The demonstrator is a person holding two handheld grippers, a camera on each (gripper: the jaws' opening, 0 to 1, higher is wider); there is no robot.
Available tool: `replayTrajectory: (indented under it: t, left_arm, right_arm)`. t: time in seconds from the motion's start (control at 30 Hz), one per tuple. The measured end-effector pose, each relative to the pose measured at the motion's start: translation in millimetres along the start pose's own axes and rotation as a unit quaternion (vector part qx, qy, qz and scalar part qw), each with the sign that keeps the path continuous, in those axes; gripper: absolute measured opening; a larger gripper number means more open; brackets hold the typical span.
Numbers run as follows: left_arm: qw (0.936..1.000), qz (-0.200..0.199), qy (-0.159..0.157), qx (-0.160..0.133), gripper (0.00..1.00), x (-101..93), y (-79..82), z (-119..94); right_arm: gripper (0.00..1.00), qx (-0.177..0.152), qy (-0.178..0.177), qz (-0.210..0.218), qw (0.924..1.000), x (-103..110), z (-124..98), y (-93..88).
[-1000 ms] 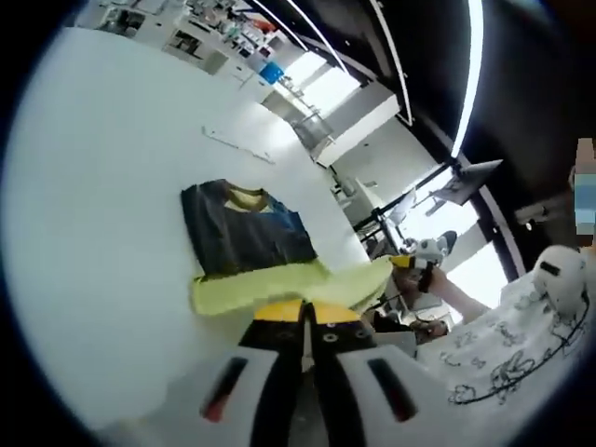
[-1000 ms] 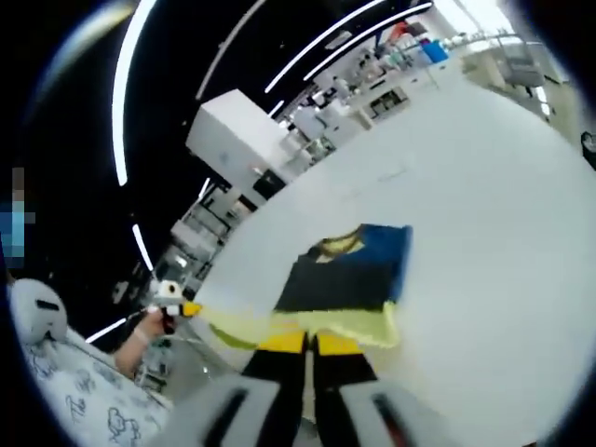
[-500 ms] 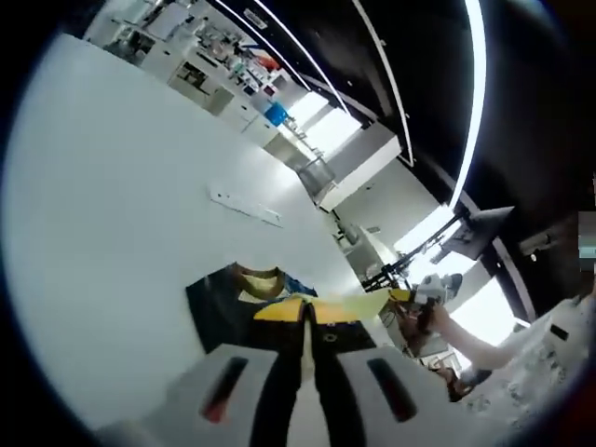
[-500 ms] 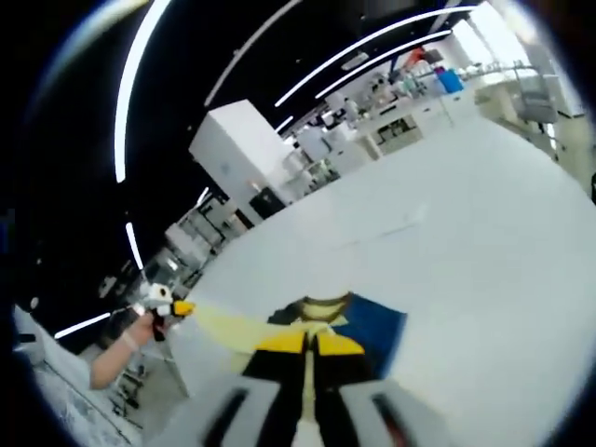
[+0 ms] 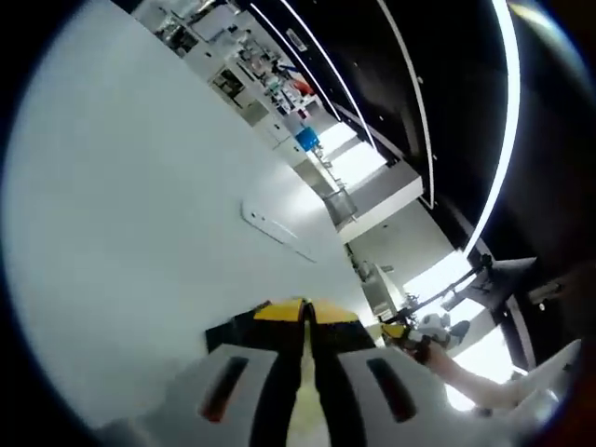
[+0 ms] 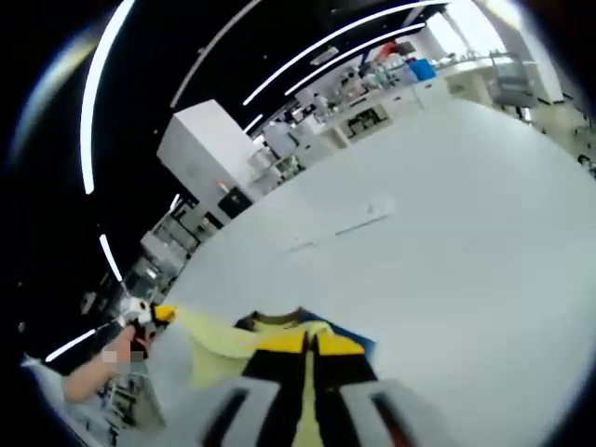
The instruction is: Fold the garment on the visible template until the final outline fits inside the template.
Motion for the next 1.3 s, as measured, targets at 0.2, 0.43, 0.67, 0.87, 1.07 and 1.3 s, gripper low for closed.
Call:
replayTrajectory:
  t: [0.2,0.43,0.67,0.87,1.07,1.3]
  left_arm:
    - [0.9990,-0.038,0.020,-0.008,0.00,10.9,-23.1,15]
    - [0.9969,-0.038,0.068,0.015,0.00,47.0,-25.0,7]
    - [0.9948,-0.019,0.090,0.042,0.00,57.5,-29.6,10]
    - [0.9929,0.011,0.106,0.052,0.00,55.7,-32.2,11]
    - [0.9922,0.030,0.106,0.059,0.00,66.3,-24.6,10]
    - [0.9918,0.059,0.095,0.062,0.02,77.8,-11.6,5]
  right_arm:
    - [0.00,0.023,-0.018,0.001,0.9996,-14,18,-9.5]
    - [0.00,0.038,-0.034,0.015,0.9986,-30,30,-14.4]
    - [0.00,0.052,-0.046,0.015,0.9975,-38,40,-20.7]
    - [0.00,0.062,-0.047,0.015,0.9969,-36,38,-25.1]
    - [0.00,0.068,-0.048,0.007,0.9965,-36,38,-26.6]
    - [0.00,0.064,-0.035,-0.028,0.9969,-27,31,-25.3]
Point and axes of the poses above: the point that each gripper's makers call its tool centre point, and the gripper's own axes: z roughly forward along the fingers, x roughly to its left, y roughly out of its top, the point moved 5 cm from there along -z, roughly backward along the fingers, and after that the axes turned 9 degrees about x, right-handed, at the moved point
